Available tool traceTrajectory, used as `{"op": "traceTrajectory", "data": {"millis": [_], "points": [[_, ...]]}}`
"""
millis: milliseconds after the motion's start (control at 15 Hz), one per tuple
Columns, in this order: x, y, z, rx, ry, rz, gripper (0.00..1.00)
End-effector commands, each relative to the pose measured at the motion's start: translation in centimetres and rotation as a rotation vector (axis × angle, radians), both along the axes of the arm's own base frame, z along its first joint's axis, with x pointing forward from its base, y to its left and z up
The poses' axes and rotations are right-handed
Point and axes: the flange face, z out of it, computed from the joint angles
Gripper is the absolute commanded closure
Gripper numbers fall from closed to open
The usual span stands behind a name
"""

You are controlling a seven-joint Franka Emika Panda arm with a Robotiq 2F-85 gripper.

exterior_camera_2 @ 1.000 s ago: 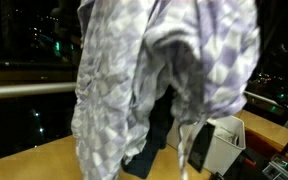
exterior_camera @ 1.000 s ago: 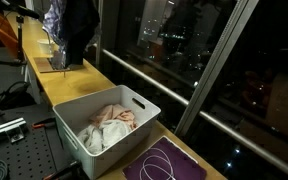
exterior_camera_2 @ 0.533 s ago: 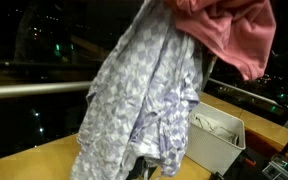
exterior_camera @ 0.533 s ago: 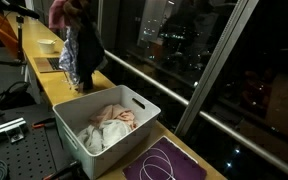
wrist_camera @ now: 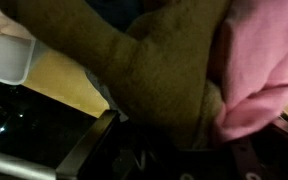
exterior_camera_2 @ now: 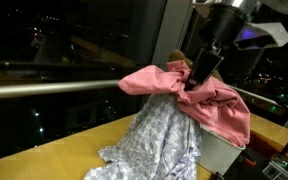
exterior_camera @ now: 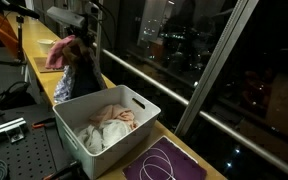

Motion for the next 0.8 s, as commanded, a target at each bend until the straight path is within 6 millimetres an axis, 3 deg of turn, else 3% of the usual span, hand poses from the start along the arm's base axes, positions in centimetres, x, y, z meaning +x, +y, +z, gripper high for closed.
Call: {"op": "traceTrajectory", "data": {"millis": [0,333,733], "points": [[1.5,0.7,-0.6,0.028,-0.050,0.034,0.92],[5.5,2.0,-0.9,0.016,-0.113,0.077,0.92],[8.0,2.3,-5.9,-0.002,-0.065,0.099,0.92]]}}
